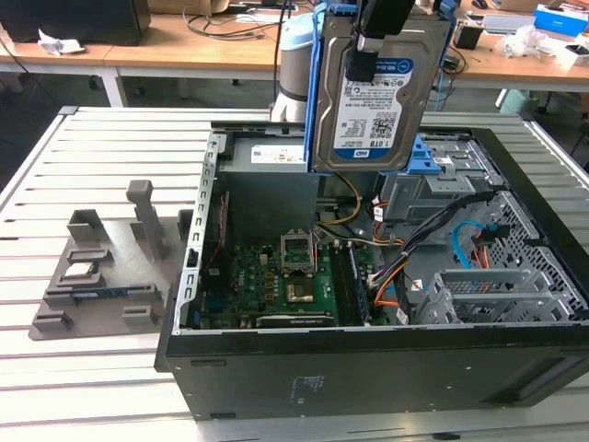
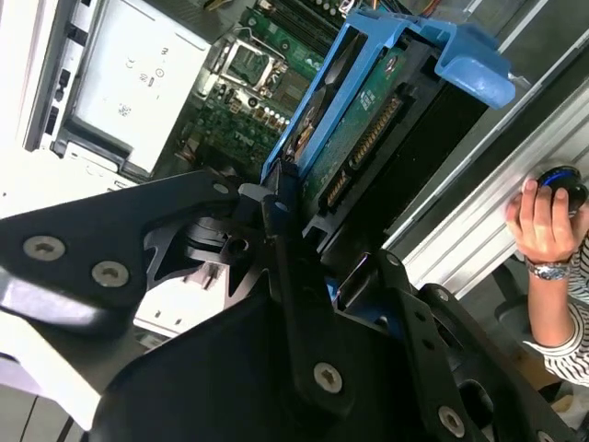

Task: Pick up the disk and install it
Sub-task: 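Pick up the disk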

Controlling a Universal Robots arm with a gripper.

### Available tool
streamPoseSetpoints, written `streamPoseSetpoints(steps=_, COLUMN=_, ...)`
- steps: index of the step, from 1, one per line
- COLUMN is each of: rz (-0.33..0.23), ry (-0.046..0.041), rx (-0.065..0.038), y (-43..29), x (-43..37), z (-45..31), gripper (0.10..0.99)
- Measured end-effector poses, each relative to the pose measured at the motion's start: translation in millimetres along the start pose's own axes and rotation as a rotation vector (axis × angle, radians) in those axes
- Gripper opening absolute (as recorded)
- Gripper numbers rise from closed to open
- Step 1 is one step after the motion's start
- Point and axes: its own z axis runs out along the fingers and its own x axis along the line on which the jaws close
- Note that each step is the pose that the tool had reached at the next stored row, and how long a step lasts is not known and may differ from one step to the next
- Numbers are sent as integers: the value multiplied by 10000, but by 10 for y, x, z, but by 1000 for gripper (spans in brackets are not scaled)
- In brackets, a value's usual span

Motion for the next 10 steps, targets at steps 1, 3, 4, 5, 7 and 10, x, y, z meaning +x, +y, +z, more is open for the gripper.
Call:
streamPoseSetpoints(steps=1, rz=-1, ry=-1, rx=1, y=0, x=24, z=11, gripper=365)
streamPoseSetpoints(steps=3, rz=0, ry=-1, rx=1, y=1, x=62, z=30, gripper=365)
streamPoseSetpoints(steps=4, rz=-1, ry=-1, rx=1, y=1, x=89, z=44, gripper=365)
streamPoseSetpoints(steps=5, rz=0, ry=-2, rx=1, y=1, x=108, z=54, gripper=365)
streamPoseSetpoints(steps=7, rz=0, ry=-1, rx=1, y=1, x=148, z=76, gripper=365)
streamPoseSetpoints(steps=10, rz=0, ry=0, rx=0, y=1, x=227, z=110, gripper=365)
